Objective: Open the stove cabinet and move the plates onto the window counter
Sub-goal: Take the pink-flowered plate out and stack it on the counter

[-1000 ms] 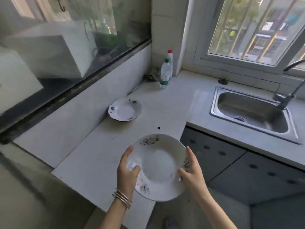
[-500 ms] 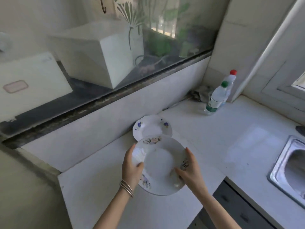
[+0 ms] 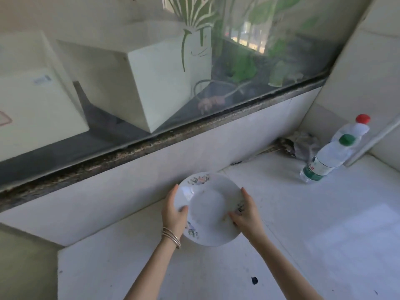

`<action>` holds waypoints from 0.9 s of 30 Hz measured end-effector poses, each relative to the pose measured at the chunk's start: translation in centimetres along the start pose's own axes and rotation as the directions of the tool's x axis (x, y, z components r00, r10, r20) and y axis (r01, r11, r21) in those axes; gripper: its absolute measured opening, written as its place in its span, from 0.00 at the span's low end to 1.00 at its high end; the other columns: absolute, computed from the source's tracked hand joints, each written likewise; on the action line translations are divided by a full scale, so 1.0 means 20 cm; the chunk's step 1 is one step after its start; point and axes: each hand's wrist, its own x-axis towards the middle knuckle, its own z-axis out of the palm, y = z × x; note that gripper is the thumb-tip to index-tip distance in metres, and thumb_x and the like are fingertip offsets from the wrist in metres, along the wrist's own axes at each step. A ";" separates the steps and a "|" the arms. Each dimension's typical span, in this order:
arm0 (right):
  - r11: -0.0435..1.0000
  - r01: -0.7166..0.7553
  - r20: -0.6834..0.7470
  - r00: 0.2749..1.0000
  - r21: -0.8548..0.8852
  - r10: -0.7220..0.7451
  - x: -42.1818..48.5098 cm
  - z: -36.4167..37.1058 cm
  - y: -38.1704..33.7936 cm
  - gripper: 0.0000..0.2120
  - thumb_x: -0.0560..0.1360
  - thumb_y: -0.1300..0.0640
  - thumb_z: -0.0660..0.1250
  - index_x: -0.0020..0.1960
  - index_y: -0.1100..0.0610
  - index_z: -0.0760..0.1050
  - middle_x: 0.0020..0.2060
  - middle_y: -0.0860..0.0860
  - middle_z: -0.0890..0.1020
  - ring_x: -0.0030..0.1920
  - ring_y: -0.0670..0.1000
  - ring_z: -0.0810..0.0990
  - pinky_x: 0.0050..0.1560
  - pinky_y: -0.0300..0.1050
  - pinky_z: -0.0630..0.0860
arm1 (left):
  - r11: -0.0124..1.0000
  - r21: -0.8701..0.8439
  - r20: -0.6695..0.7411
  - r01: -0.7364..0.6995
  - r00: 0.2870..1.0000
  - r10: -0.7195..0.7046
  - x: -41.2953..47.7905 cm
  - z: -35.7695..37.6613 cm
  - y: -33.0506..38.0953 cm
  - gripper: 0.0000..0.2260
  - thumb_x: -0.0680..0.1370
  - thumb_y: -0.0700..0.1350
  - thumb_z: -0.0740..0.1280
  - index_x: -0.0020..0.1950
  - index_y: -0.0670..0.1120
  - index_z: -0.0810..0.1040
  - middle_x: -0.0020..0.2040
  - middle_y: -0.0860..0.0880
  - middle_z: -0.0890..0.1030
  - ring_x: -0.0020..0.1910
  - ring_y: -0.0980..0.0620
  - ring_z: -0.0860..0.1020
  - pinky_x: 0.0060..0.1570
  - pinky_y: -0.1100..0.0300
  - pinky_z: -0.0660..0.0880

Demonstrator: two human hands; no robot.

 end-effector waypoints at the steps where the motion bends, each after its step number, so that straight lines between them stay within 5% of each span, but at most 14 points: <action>1: 1.000 -0.002 0.000 1.000 -0.008 0.002 0.03 0.01 0.01 0.39 0.68 0.66 0.69 0.74 0.58 0.55 0.71 0.55 0.65 0.69 0.54 0.65 0.56 0.40 0.65 | 1.000 0.009 0.000 0.000 1.000 0.000 0.02 0.02 -0.02 0.29 0.68 0.26 0.64 0.68 0.41 0.68 0.65 0.47 0.72 0.62 0.53 0.69 0.60 0.64 0.64; 4: 0.999 -0.012 -0.004 1.000 -0.030 0.012 0.08 0.02 0.03 0.38 0.68 0.67 0.68 0.74 0.58 0.55 0.71 0.55 0.65 0.69 0.54 0.65 0.56 0.38 0.64 | 1.000 0.014 0.013 0.005 1.000 -0.006 0.07 0.06 -0.06 0.28 0.68 0.25 0.64 0.68 0.39 0.68 0.67 0.44 0.71 0.65 0.48 0.69 0.61 0.61 0.64; 8: 0.999 -0.002 -0.004 1.000 -0.054 0.002 0.14 0.04 0.03 0.37 0.70 0.67 0.66 0.75 0.58 0.55 0.71 0.52 0.65 0.67 0.52 0.66 0.43 0.27 0.66 | 1.000 0.015 -0.012 0.010 1.000 -0.010 0.11 0.09 -0.09 0.28 0.69 0.26 0.64 0.68 0.39 0.68 0.67 0.44 0.71 0.65 0.49 0.69 0.63 0.58 0.64; 13: 0.995 0.021 -0.022 0.999 -0.102 -0.023 0.17 0.07 0.04 0.36 0.69 0.67 0.66 0.74 0.58 0.55 0.70 0.54 0.65 0.69 0.54 0.63 0.63 0.43 0.63 | 0.999 0.035 -0.059 -0.025 0.998 0.027 0.12 0.10 -0.11 0.27 0.69 0.26 0.64 0.67 0.38 0.69 0.66 0.42 0.72 0.62 0.53 0.69 0.62 0.60 0.64; 21: 0.998 0.013 -0.019 1.000 -0.061 -0.014 0.19 0.09 0.05 0.37 0.69 0.69 0.64 0.74 0.58 0.54 0.68 0.54 0.65 0.70 0.52 0.55 0.66 0.49 0.62 | 0.998 0.061 -0.056 -0.036 0.998 0.039 0.14 0.13 -0.10 0.27 0.68 0.26 0.65 0.67 0.37 0.69 0.65 0.43 0.72 0.61 0.53 0.69 0.60 0.64 0.64; 27: 0.987 0.045 0.043 0.998 -0.152 -0.039 0.20 0.06 0.05 0.37 0.71 0.65 0.65 0.75 0.58 0.51 0.72 0.55 0.60 0.71 0.55 0.57 0.69 0.49 0.58 | 0.993 0.117 0.037 -0.030 0.999 0.026 0.14 0.09 -0.08 0.27 0.69 0.29 0.66 0.67 0.39 0.68 0.65 0.42 0.71 0.63 0.49 0.69 0.58 0.69 0.62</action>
